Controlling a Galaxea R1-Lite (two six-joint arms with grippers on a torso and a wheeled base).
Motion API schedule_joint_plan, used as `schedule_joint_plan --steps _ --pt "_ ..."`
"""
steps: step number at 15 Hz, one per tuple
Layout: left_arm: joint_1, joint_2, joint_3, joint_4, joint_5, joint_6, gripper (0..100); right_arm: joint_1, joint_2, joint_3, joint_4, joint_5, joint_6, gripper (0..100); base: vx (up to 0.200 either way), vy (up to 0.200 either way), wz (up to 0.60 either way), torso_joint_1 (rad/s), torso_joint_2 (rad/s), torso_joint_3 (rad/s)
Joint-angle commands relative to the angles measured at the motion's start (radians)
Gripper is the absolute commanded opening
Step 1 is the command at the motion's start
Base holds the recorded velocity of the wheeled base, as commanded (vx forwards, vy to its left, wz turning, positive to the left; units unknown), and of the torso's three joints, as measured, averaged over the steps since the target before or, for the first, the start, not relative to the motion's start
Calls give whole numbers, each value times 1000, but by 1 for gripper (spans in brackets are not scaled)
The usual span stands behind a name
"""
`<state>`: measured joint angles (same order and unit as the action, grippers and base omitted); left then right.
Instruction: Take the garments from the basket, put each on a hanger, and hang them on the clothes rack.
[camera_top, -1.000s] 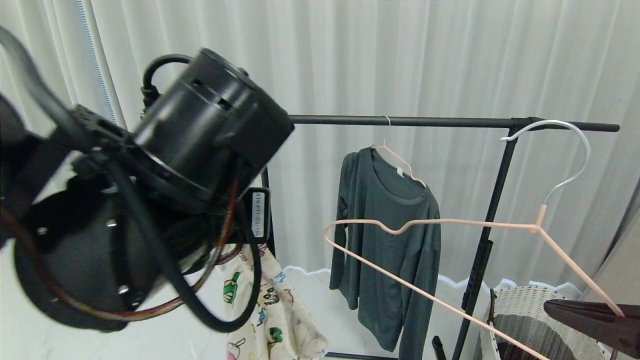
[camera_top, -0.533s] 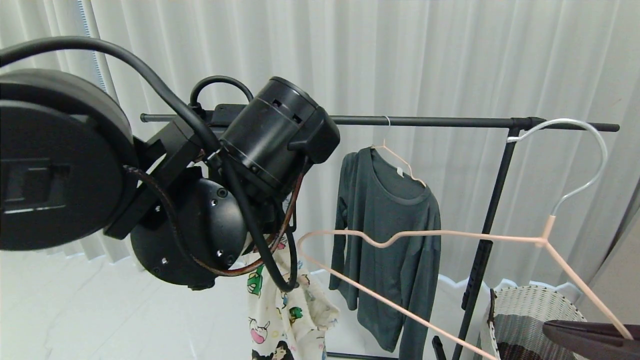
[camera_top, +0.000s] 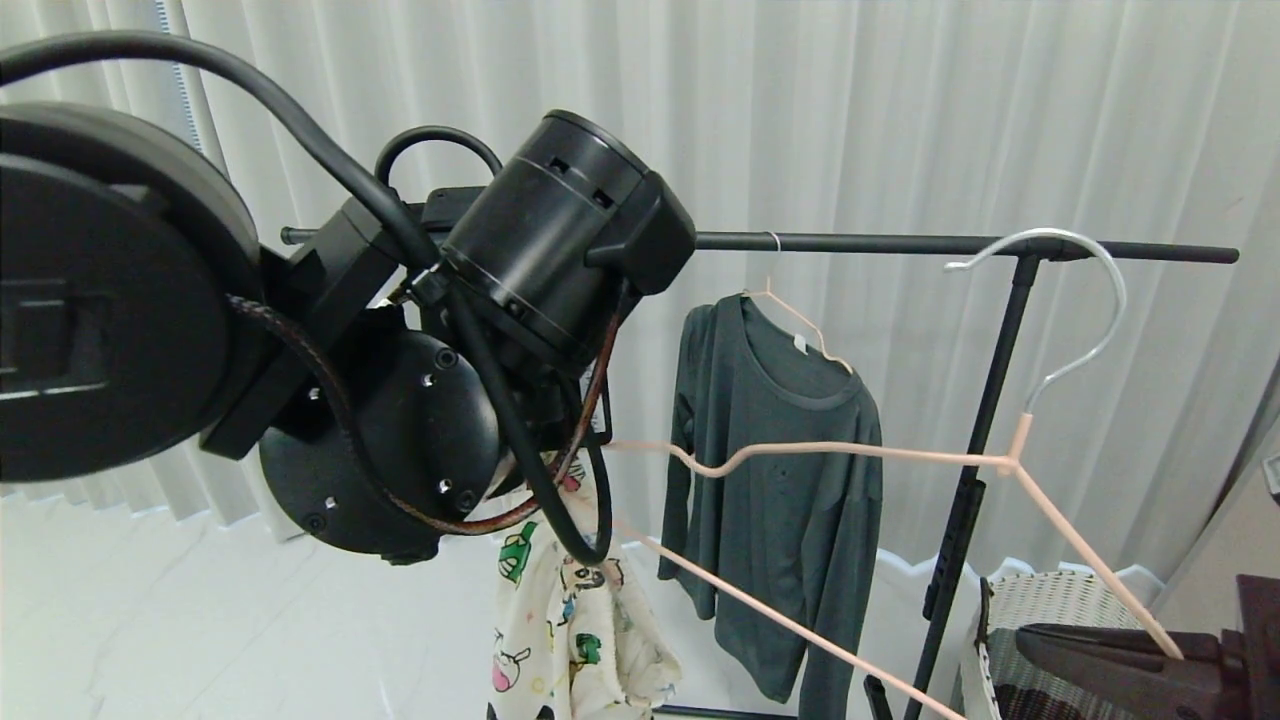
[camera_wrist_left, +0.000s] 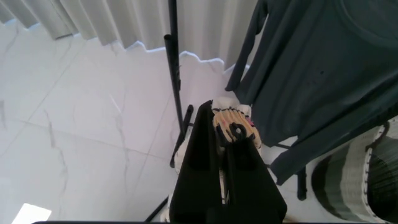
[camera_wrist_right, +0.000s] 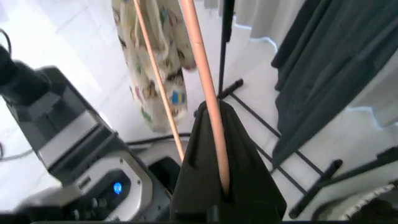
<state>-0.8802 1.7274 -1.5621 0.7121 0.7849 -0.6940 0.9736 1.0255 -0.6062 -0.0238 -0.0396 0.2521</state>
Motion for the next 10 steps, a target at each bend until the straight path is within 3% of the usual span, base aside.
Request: schedule_joint_plan --steps 1,6,8,10 --pt "-9 -2 -1 0 1 -1 0 0 70 -1 -50 -6 18 0 0 0 0 0 0 0" --pt "-11 6 -1 0 2 -4 0 0 100 -1 -77 -25 21 0 0 0 0 0 0 0" --pt "-16 17 -1 0 2 -22 0 0 139 -1 -79 -85 50 0 0 0 0 0 0 0" --pt "-23 18 -1 0 2 -24 0 0 156 -1 -87 -92 58 0 0 0 0 0 0 0"
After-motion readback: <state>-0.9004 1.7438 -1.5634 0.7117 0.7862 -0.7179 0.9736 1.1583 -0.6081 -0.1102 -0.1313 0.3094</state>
